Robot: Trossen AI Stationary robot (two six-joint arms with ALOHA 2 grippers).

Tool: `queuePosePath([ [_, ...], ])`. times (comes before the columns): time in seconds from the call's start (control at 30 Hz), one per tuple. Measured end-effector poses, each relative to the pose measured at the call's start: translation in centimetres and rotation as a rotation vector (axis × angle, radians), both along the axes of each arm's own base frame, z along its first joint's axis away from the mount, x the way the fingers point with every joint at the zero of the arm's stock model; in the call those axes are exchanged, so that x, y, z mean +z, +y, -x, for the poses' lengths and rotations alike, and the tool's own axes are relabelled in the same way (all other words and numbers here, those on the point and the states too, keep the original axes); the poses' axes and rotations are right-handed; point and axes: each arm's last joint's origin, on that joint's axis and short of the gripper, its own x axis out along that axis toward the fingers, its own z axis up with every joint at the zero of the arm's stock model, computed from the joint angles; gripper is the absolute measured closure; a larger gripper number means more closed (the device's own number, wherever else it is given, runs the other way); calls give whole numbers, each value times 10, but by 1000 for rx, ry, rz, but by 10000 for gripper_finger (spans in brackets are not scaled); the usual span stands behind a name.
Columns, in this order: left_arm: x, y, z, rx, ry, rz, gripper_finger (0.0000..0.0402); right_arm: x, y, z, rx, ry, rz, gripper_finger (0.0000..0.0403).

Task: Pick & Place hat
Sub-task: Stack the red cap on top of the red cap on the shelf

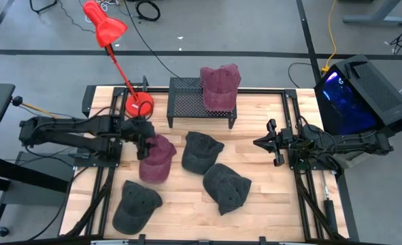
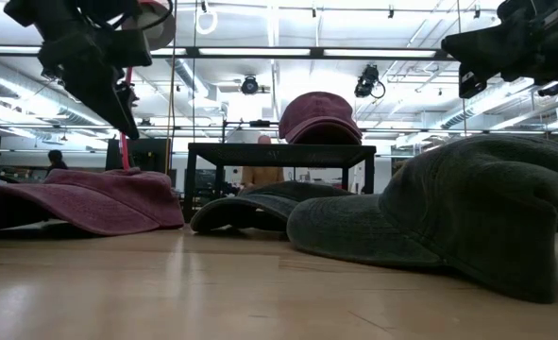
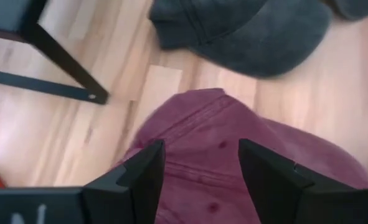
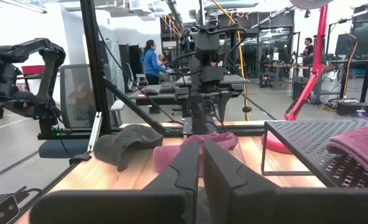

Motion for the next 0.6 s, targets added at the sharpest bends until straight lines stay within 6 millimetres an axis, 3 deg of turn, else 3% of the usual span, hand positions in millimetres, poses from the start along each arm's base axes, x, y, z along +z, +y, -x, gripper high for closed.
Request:
queuePosePath([
  [0.2,-2,12,4,70,30,-7,193,0,0,0,0,0,0,380],
  [0.6,-18,32,-6,48,132,8,193,0,0,0,-2,0,-1,380],
])
